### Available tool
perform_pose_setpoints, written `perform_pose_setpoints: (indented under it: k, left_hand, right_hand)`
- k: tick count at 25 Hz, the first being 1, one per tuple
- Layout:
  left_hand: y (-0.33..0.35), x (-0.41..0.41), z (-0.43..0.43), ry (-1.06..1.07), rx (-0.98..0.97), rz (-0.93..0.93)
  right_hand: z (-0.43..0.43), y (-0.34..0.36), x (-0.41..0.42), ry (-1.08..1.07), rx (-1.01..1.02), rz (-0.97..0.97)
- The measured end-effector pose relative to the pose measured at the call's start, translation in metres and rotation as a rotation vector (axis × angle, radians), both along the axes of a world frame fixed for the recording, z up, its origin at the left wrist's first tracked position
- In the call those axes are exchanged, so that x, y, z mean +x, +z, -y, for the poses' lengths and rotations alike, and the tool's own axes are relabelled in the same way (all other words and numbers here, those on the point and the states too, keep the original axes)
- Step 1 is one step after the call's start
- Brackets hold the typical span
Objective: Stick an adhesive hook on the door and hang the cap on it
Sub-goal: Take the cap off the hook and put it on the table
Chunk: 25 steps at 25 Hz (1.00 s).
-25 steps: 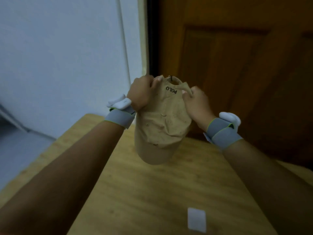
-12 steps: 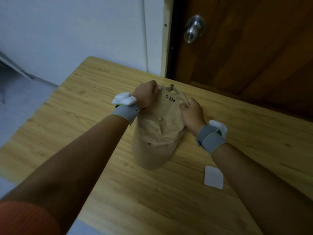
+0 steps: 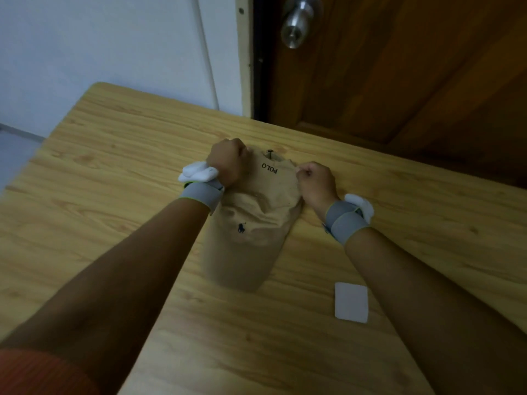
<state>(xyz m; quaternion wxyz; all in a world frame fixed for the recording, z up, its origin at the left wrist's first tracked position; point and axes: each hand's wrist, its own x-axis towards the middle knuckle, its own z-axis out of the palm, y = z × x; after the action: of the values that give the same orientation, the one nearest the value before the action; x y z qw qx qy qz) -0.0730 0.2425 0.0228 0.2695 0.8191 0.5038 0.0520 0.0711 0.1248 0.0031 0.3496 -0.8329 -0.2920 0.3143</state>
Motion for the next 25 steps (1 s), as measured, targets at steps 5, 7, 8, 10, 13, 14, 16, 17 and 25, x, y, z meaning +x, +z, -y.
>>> perform_pose_setpoints:
  k: [5, 7, 8, 10, 13, 14, 16, 17, 25]
  left_hand:
    - [0.026, 0.01, 0.044, 0.052, 0.185, 0.111]
    - [0.038, 0.018, 0.074, 0.009, 0.242, 0.218]
    - [0.042, 0.021, 0.088, -0.018, 0.263, 0.259]
    - [0.047, 0.025, 0.13, -0.076, 0.296, 0.32]
    - [0.043, 0.028, 0.184, -0.133, 0.296, 0.379]
    - [0.039, 0.027, 0.201, -0.142, 0.287, 0.38]
    - [0.031, 0.02, 0.229, -0.137, 0.252, 0.393]
    - [0.026, 0.013, 0.242, -0.134, 0.23, 0.396]
    - [-0.008, -0.077, 0.294, -0.015, 0.107, 0.352]
  right_hand:
    - [0.05, 0.007, 0.007, 0.02, 0.11, 0.049]
    - [0.081, 0.009, 0.009, 0.085, 0.139, 0.115]
    - [0.096, 0.009, 0.01, 0.119, 0.142, 0.124]
    - [0.137, 0.008, 0.011, 0.2, 0.108, 0.114]
    - [0.192, 0.001, 0.009, 0.342, 0.014, 0.127]
    - [0.209, -0.002, 0.006, 0.4, -0.037, 0.166]
    - [0.231, -0.007, 0.001, 0.455, -0.14, 0.223]
    - [0.239, -0.008, -0.003, 0.478, -0.185, 0.244]
    - [0.258, -0.009, -0.068, 0.591, -0.232, 0.204]
